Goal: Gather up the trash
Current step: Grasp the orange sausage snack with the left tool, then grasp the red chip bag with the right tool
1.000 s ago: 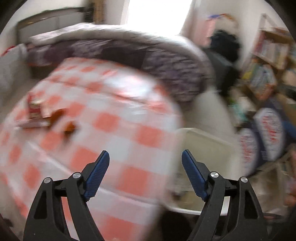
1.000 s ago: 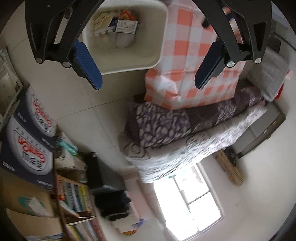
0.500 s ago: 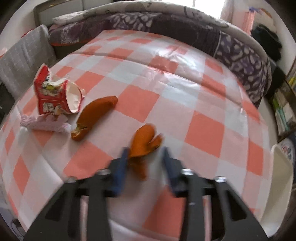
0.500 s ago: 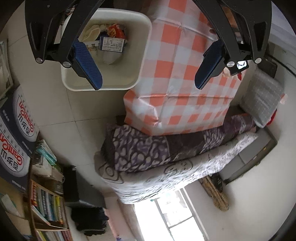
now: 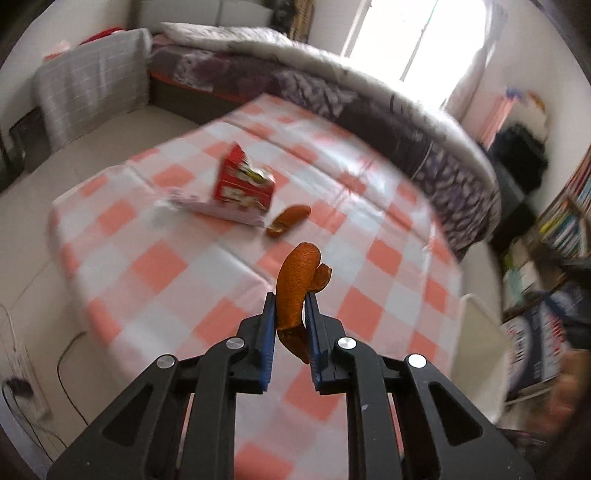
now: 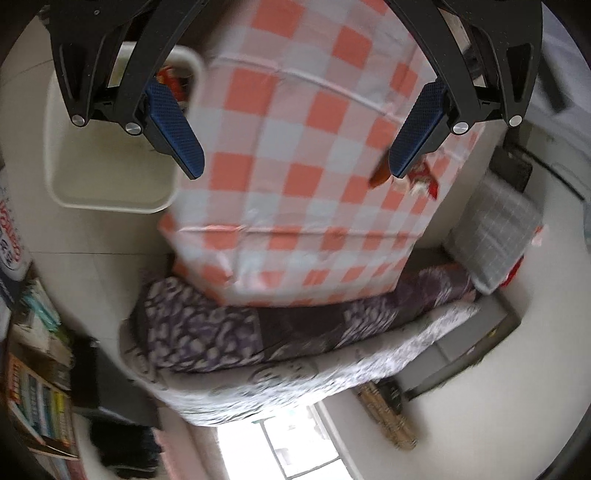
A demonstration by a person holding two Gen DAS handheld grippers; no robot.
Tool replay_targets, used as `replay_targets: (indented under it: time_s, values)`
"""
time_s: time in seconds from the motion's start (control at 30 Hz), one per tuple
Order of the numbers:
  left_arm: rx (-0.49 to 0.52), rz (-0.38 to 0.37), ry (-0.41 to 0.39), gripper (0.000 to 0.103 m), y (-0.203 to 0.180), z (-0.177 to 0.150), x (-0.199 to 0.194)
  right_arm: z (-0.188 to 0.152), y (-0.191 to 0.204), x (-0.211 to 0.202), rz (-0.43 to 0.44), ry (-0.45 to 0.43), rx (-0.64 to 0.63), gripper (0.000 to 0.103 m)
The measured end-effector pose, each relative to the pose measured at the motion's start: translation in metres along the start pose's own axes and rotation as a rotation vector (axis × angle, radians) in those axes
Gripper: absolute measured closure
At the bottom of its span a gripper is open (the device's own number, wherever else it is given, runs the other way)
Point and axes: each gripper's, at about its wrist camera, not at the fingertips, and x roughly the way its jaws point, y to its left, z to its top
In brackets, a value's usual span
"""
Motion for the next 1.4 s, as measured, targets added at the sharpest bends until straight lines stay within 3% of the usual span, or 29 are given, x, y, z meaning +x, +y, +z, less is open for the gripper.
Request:
replay_targets:
  time_s: [0.17, 0.37, 0.5, 0.6, 0.83, 1.07, 1.33, 1.37, 1.4]
  values:
    - [-0.031, -0.009, -0.109, 0.087, 0.022, -0.005, -0.051, -0.026, 0.043, 0.022, -0.031, 0.012, -0.130, 0.007]
    - [-0.067, 0.009, -0.137, 0.087, 0.048, -0.005, -0.058, -0.041, 0.063, 0.046, -0.041, 0.069, -0.242, 0.007]
    - [-0.076, -0.019, -0.211, 0.087, 0.060, 0.009, -0.078, -0.043, 0.075, 0.071, -0.041, 0.144, -0.285, 0.007]
    - [-0.097, -0.027, -0.234, 0.087, 0.071, 0.017, -0.087, -0.045, 0.088, 0.090, 0.004, 0.173, -0.304, 0.007]
    - [-0.156, 0.013, -0.261, 0.087, 0.099, 0.028, -0.095, -0.050, 0.136, 0.153, 0.092, 0.207, -0.397, 0.009]
    - [-0.161, 0.031, -0.263, 0.087, 0.106, 0.030, -0.093, -0.029, 0.190, 0.202, 0.148, 0.156, -0.417, 0.009]
    - [-0.154, 0.036, -0.239, 0.087, 0.109, 0.031, -0.086, -0.024, 0.237, 0.264, 0.080, 0.203, -0.614, 0.007]
    - [-0.156, 0.037, -0.235, 0.087, 0.110, 0.032, -0.084, -0.026, 0.240, 0.273, 0.082, 0.232, -0.633, 0.017]
    - [-0.158, 0.037, -0.233, 0.087, 0.111, 0.032, -0.083, -0.029, 0.240, 0.279, 0.092, 0.260, -0.646, 0.034]
